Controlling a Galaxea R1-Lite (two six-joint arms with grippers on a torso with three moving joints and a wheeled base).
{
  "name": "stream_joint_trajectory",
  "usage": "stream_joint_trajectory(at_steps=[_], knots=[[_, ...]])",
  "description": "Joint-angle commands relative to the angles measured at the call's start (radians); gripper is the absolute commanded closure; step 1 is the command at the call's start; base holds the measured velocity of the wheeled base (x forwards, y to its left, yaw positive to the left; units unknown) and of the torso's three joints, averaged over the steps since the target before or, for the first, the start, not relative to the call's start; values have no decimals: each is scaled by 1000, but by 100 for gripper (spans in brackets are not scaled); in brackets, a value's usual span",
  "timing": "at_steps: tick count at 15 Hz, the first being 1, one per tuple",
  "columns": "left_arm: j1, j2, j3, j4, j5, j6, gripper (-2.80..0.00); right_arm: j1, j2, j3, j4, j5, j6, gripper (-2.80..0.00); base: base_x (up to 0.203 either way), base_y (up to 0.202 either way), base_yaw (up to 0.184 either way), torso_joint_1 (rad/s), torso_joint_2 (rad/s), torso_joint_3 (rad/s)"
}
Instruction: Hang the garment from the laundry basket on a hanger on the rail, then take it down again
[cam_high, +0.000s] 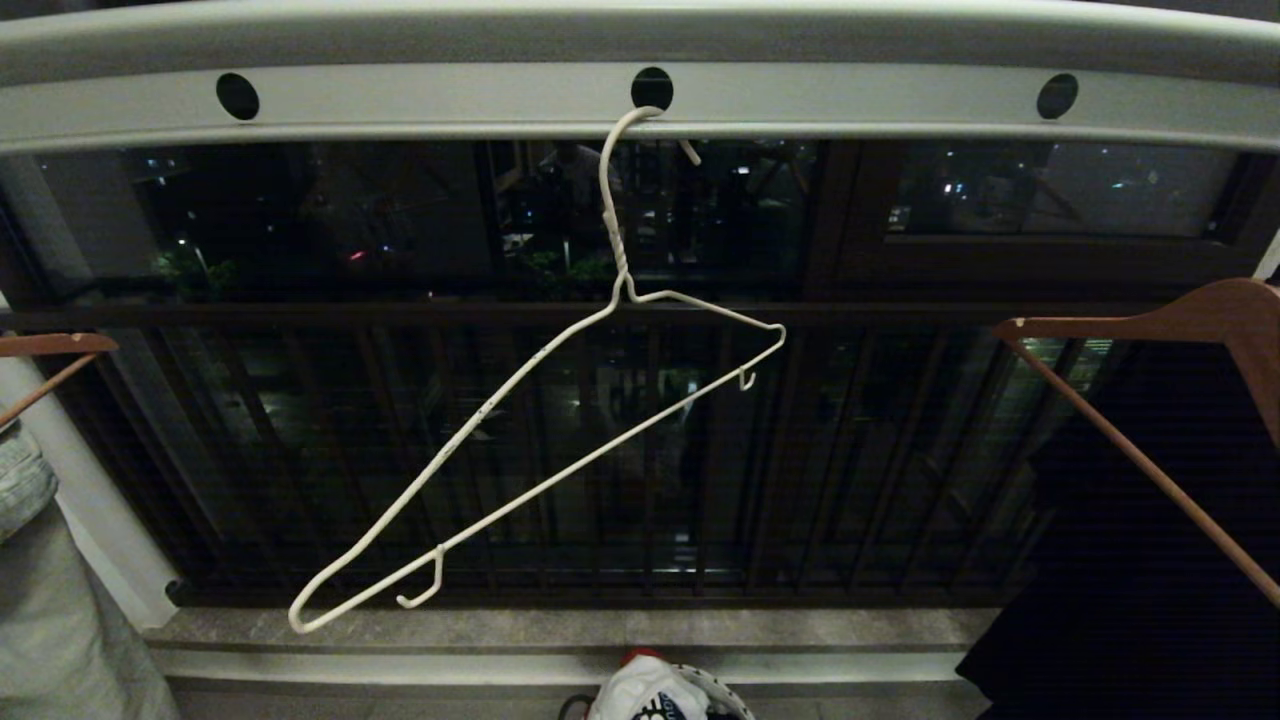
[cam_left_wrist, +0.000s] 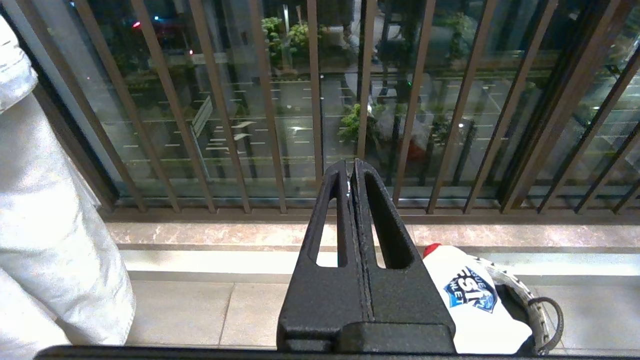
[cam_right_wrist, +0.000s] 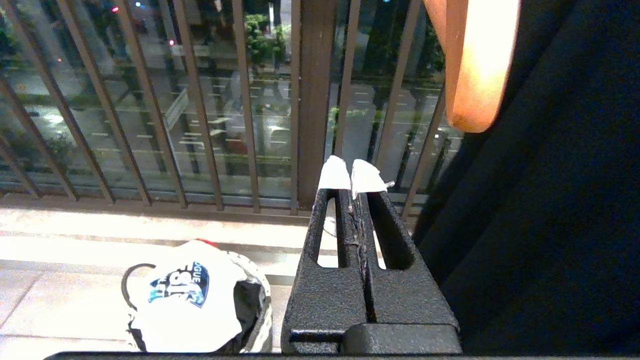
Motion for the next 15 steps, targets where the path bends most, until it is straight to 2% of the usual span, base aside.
stream_joint_trajectory(at_steps=[1,15], knots=[[0,0,0,0,0,1,0,0,0,0,0,0,-1,0,0,0,0,0,0,0],[0,0,0,0,0,1,0,0,0,0,0,0,-1,0,0,0,0,0,0,0]])
